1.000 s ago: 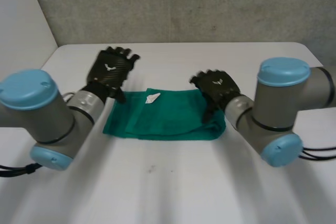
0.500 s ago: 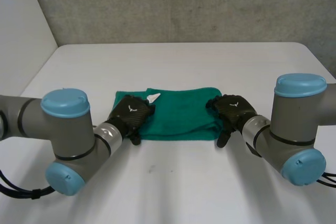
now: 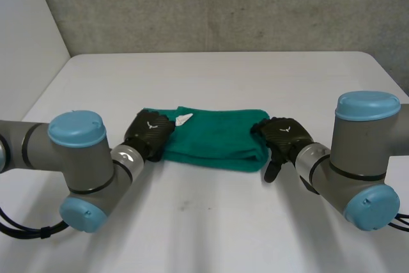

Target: Fold the towel.

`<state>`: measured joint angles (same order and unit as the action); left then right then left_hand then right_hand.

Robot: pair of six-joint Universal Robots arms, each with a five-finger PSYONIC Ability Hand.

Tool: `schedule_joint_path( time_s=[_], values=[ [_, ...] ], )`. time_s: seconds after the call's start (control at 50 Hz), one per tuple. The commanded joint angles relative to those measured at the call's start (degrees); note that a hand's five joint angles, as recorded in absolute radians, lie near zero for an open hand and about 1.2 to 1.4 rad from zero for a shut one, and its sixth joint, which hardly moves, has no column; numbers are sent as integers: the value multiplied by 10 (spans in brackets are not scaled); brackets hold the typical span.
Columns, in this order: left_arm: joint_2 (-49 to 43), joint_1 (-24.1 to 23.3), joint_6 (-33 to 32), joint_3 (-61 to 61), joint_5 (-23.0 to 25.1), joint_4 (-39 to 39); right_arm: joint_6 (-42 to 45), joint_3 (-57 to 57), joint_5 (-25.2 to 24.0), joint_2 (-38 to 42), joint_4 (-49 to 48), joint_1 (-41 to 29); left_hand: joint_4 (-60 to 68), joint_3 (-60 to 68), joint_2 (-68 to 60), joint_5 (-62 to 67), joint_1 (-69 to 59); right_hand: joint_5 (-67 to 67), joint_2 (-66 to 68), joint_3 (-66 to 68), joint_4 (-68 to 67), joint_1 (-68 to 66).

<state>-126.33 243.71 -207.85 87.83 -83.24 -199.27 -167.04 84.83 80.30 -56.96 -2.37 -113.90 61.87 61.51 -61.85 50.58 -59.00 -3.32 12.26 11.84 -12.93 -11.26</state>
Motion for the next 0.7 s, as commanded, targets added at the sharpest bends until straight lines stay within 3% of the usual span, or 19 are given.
schedule_joint_path(
  time_s=[0.02,0.1,0.58,0.64,0.7],
  values=[
    [34,12,-28,16,-3,1,-1,-5,0,0,0,-5,-43,-39,43,-30,14,33,-23,-18,29,13],
    [41,12,-39,18,-3,3,-5,-7,0,0,1,-6,-126,-123,126,-113,98,33,-23,-18,29,13],
    [4,9,-39,7,5,0,-5,-5,0,1,1,1,-187,-183,187,-174,158,33,-23,-18,29,13],
    [0,9,-39,1,5,-1,-5,-5,0,1,1,0,-130,-126,130,-117,101,33,-23,-18,29,13],
    [-7,10,-39,-7,5,1,-5,-5,0,1,1,0,76,80,-77,89,-105,33,-23,-18,29,13]
  ],
)
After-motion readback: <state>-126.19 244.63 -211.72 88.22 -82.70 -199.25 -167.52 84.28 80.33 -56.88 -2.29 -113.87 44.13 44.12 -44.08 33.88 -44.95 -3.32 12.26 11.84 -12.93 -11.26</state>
